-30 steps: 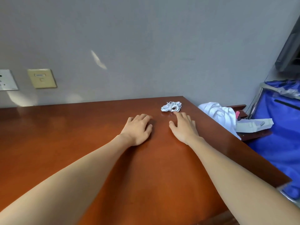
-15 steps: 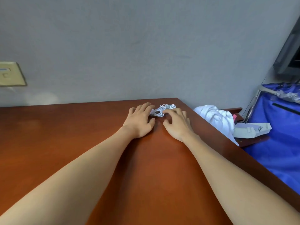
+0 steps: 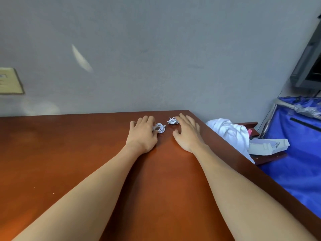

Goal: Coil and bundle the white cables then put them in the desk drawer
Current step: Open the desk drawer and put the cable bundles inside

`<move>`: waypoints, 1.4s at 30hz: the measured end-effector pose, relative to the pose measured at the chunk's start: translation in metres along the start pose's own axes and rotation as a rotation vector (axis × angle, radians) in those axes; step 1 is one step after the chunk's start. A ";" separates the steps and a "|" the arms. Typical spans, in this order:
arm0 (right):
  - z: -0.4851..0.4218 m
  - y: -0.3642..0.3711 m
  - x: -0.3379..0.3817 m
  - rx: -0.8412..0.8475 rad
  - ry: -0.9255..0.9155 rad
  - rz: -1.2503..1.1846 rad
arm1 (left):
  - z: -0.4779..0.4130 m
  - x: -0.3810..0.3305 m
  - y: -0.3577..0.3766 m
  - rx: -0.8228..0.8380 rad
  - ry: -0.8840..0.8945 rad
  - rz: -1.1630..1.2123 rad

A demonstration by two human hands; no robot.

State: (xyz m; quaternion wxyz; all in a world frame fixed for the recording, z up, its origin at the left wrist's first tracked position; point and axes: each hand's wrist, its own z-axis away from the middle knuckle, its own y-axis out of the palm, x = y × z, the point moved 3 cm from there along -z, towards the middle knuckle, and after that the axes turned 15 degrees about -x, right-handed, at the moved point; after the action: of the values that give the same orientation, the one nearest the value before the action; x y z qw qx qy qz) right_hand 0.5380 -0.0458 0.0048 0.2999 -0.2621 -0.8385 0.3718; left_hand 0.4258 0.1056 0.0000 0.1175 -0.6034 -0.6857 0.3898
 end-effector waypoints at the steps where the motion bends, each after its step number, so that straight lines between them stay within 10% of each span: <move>1: -0.002 0.000 -0.001 0.003 0.002 -0.003 | 0.000 0.000 0.000 0.004 -0.004 0.003; 28: 0.016 -0.005 0.002 -0.042 0.022 0.190 | 0.010 -0.001 -0.009 0.125 -0.039 -0.039; 42: 0.132 -0.079 0.082 0.008 -0.073 0.045 | 0.105 -0.004 -0.157 0.273 -0.120 -0.027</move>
State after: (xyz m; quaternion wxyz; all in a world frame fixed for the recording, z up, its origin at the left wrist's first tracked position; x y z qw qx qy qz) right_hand 0.3734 -0.0993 0.0198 0.2618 -0.2662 -0.8413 0.3909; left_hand 0.2447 0.0654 0.0374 0.1627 -0.5480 -0.6402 0.5133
